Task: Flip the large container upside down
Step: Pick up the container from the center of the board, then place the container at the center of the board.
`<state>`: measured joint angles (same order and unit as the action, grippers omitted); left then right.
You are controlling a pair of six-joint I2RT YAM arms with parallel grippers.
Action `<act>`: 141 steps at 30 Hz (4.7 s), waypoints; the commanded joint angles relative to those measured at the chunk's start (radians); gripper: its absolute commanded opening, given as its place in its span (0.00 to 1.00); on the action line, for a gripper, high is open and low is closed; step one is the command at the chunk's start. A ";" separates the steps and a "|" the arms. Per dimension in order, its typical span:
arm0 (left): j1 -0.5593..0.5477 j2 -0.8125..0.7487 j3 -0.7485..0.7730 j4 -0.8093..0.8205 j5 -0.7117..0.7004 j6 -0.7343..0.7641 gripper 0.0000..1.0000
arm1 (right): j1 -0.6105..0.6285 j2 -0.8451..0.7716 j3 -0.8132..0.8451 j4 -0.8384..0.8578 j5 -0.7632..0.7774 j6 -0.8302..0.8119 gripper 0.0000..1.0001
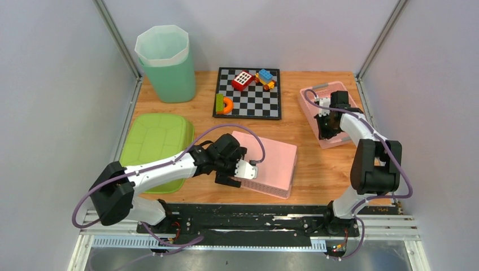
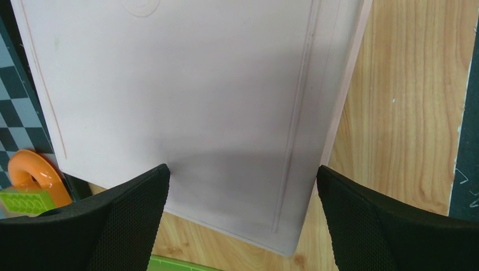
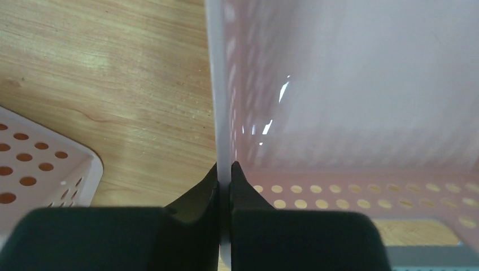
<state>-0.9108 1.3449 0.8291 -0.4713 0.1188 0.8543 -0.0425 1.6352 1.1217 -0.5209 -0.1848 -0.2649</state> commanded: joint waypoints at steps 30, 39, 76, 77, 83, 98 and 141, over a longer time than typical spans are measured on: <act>0.052 -0.079 0.047 -0.082 0.051 -0.138 1.00 | -0.017 -0.569 -0.029 0.094 0.083 -0.021 0.02; 0.151 -0.013 0.033 -0.083 0.094 -0.234 1.00 | -0.017 -0.713 0.071 0.062 -0.009 0.013 0.02; 0.094 0.514 0.727 0.012 0.504 -0.727 1.00 | -0.017 -0.791 0.256 -0.134 -0.216 -0.071 0.02; 0.110 0.472 0.721 -0.002 0.509 -0.706 1.00 | -0.017 -0.793 0.254 -0.138 -0.235 -0.073 0.02; 0.242 0.174 0.603 -0.088 0.428 -0.585 1.00 | -0.014 -0.769 0.224 -0.141 -0.469 -0.075 0.02; 0.921 -0.275 0.382 -0.119 0.397 -0.665 1.00 | 0.587 -0.545 0.175 -0.145 -0.340 -0.286 0.02; 1.256 -0.367 0.171 0.003 0.656 -0.683 1.00 | 0.928 -0.276 -0.034 -0.051 -0.180 -0.384 0.57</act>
<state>0.3386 0.9741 1.0142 -0.4934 0.7444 0.1791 0.8757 1.4590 1.0405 -0.4431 -0.4244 -0.5667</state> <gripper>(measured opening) 0.999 0.536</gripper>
